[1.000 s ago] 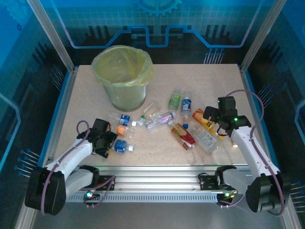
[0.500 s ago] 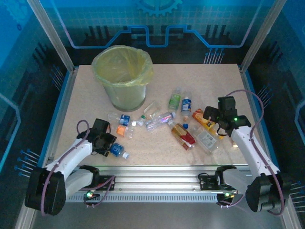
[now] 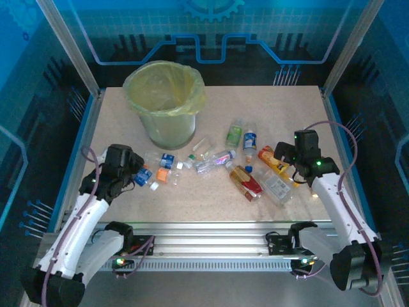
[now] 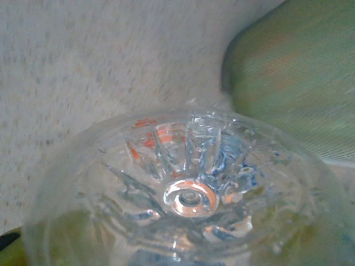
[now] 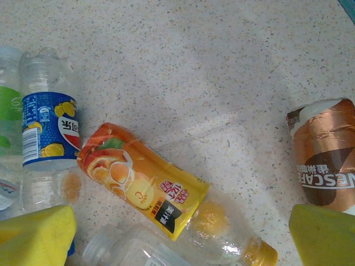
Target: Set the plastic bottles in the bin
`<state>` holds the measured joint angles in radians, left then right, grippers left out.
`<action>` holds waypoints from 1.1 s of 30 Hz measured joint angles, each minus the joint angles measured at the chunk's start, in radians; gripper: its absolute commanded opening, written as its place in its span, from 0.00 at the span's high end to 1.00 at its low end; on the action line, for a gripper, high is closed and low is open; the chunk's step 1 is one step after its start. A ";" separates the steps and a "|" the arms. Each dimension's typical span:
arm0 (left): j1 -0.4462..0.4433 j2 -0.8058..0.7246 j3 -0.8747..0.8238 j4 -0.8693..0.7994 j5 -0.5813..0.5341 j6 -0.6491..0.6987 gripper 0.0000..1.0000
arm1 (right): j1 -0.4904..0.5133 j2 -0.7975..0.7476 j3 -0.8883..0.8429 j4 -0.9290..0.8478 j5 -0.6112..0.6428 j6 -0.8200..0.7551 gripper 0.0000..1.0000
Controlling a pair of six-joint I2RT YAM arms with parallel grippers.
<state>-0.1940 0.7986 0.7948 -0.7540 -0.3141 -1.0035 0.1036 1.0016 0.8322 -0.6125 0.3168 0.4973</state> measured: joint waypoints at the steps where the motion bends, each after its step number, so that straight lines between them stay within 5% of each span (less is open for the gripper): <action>1: 0.000 -0.002 0.027 -0.002 -0.017 0.027 0.59 | 0.000 -0.003 0.000 0.000 0.000 0.000 0.00; 16: 0.000 0.062 0.290 0.217 -0.187 0.410 0.60 | 0.000 -0.024 0.000 0.000 -0.004 0.000 0.00; 33: 0.000 0.609 0.750 0.703 -0.034 0.712 0.63 | 0.000 -0.058 0.006 -0.045 0.002 0.009 0.00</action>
<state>-0.1940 1.4078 1.5444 -0.0513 -0.3477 -0.2913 0.1036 0.9440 0.8379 -0.6575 0.3183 0.5064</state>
